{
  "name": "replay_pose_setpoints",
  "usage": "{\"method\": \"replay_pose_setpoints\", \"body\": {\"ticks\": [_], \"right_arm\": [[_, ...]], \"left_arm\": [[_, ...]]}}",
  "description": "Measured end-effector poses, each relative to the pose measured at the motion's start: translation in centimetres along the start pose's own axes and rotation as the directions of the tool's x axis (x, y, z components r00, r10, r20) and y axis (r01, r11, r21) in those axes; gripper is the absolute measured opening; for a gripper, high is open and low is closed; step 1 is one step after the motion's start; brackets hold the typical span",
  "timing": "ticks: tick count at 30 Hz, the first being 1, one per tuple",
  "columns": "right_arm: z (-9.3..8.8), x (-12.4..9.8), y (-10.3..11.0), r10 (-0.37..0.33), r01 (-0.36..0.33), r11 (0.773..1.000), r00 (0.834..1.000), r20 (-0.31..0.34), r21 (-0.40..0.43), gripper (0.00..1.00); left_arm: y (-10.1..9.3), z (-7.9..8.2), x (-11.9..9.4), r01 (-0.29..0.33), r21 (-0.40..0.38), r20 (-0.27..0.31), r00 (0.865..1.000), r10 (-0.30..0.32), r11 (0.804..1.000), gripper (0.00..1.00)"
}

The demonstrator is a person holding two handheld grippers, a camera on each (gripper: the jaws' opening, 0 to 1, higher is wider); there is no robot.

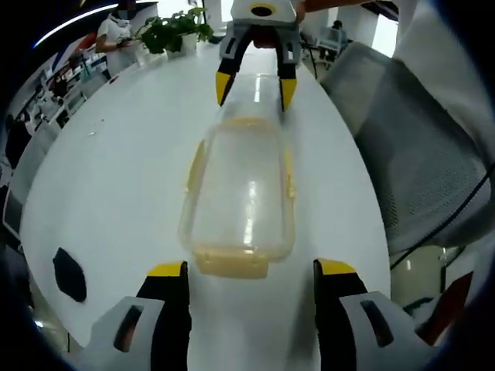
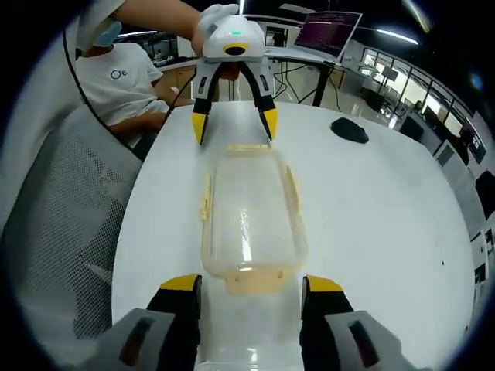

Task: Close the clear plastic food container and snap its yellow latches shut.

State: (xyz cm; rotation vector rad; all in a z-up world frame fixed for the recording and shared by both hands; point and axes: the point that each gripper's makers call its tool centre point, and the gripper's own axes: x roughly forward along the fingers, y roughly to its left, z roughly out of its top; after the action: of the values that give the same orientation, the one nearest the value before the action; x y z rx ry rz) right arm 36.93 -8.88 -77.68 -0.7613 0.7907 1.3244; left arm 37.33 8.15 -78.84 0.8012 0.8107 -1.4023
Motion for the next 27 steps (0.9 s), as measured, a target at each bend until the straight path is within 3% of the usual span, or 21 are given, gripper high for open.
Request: {"method": "replay_pose_setpoints", "body": {"ticks": [18,27], "right_arm": [[-1.0,1.4,-0.4,0.01,-0.013,0.999,0.997,-0.077,-0.045,0.48],[-0.6,1.9,-0.5,0.031,-0.034,0.999,0.997,-0.076,-0.04,0.48]], "left_arm": [[1.2,0.0,0.7,0.009,0.018,0.007,1.0,-0.009,1.0,0.55],[1.2,-0.7,0.8,0.019,0.016,-0.007,1.0,-0.019,1.0,0.51]]}}
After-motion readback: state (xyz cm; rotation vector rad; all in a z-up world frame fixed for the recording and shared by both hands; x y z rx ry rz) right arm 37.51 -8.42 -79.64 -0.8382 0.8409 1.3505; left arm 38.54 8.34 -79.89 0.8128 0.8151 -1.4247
